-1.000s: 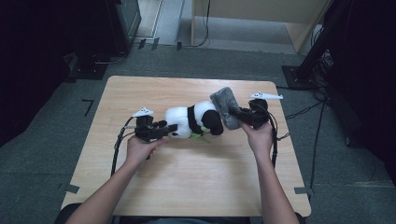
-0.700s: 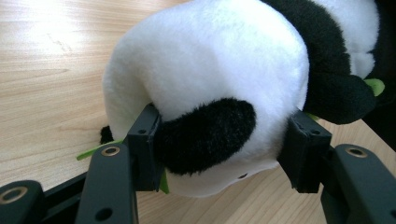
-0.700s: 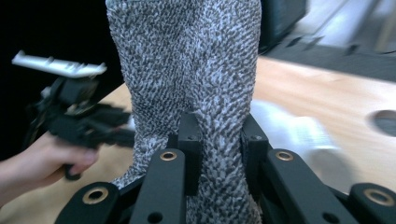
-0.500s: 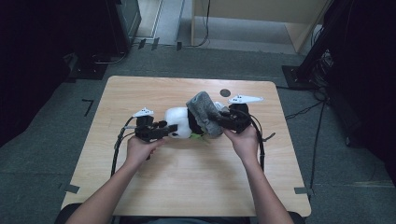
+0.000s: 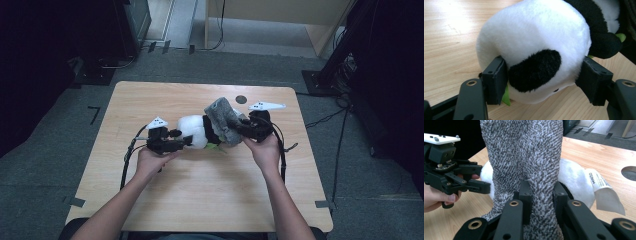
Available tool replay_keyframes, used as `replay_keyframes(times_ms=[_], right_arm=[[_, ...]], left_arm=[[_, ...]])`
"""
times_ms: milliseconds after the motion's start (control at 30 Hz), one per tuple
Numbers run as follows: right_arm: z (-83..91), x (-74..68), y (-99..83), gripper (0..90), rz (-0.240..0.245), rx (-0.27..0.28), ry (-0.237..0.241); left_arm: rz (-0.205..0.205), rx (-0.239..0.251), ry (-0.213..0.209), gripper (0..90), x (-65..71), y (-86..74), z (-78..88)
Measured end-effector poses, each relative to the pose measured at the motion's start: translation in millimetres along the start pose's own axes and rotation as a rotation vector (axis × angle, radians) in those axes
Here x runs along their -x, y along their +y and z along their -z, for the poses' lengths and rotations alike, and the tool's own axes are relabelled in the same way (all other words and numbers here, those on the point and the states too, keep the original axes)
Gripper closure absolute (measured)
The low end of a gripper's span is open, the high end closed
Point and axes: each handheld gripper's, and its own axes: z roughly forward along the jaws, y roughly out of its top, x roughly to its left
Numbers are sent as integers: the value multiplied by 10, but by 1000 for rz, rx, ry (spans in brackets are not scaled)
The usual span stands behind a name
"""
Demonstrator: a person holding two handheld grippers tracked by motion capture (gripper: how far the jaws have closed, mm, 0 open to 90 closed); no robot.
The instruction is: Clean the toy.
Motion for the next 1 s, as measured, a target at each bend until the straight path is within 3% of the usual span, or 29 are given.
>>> replay_keyframes(times_ms=[133,200,267,367,467,567,767,833,1000], right_arm=[[87,-40,36,768,-17,37,27],[150,-76,91,768,-2,70,2],[165,-66,100,768,-2,82,-18],[86,11,32,767,-7,27,-58],[66,112,-43,764,-74,25,-10],[114,95,-91,764,-66,20,-8],[206,6,-300,764,-66,28,-8],[225,-9,-353,764,-67,27,-7],[269,-7,-376,764,-62,24,-12]], left_arm=[[-32,-8,-8,396,20,-17,14],[-73,-21,0,407,46,-55,5],[-86,-29,4,403,62,-99,5],[-100,-34,-3,381,75,-143,17],[-118,-53,-11,337,73,-160,51],[-135,-58,-30,319,76,-192,64],[-236,-32,-2,360,119,-311,54],[-231,-23,-6,358,118,-353,40],[-165,-78,-60,288,119,-327,81]])
